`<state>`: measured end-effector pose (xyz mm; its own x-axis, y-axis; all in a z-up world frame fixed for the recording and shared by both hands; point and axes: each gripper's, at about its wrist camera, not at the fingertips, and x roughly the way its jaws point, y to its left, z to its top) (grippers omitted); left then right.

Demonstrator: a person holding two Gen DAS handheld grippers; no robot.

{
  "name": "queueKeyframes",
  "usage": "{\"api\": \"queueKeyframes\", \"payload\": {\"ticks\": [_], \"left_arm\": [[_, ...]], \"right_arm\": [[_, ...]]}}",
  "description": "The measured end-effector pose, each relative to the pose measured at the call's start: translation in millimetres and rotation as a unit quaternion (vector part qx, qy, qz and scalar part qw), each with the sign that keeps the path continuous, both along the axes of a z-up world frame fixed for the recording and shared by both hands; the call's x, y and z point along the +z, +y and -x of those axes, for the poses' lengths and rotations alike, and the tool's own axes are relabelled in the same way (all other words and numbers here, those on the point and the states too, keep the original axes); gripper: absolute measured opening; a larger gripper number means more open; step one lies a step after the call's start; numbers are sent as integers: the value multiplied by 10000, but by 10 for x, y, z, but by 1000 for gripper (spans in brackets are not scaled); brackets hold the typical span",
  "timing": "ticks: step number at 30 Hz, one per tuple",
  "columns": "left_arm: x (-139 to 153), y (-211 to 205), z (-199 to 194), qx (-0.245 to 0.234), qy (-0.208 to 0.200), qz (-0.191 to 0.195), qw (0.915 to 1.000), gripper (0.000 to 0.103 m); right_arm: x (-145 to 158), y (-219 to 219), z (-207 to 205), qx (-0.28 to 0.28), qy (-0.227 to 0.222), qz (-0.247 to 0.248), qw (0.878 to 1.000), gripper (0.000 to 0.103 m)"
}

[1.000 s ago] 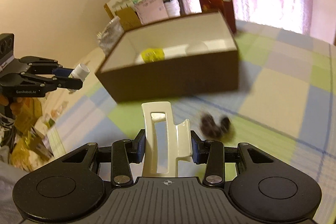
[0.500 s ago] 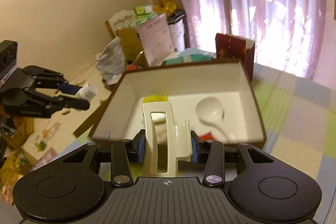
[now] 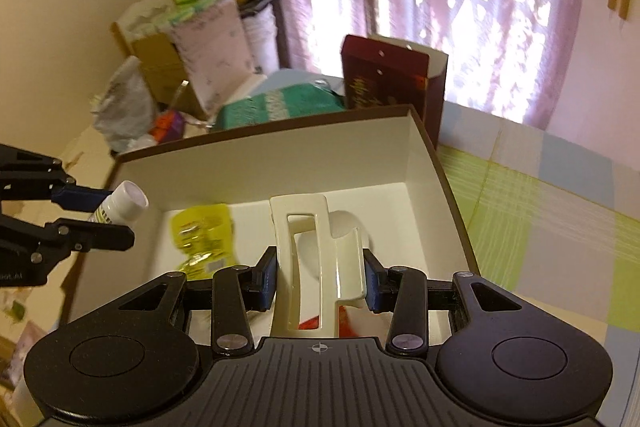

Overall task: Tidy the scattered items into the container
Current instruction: 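Carry the pill bottle and hair clip over the brown box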

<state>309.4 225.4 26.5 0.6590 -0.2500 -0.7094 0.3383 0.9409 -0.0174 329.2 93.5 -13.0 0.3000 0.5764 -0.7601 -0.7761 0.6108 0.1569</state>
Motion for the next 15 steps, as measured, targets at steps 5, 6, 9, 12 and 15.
{"api": "queueKeyframes", "payload": {"ticks": [5,6,9,12,15], "left_arm": [[-209,10,-366,152,296,63,9994,22],[-258,-4,-431,177,365,24,9992,22],[-417,-16,-641,276,584,-1,9979,22],[-589,-13,-841,420,827,-37,9957,22],[-723,2,-992,549,986,-38,9936,22]], "right_arm": [[-175,146,-187,-119,53,207,9997,44],[-209,168,-217,-126,69,248,9996,44],[-300,216,-291,-130,65,376,9992,44],[-367,240,-359,-128,70,435,9989,44],[-400,268,-387,-93,9,504,9987,44]]}}
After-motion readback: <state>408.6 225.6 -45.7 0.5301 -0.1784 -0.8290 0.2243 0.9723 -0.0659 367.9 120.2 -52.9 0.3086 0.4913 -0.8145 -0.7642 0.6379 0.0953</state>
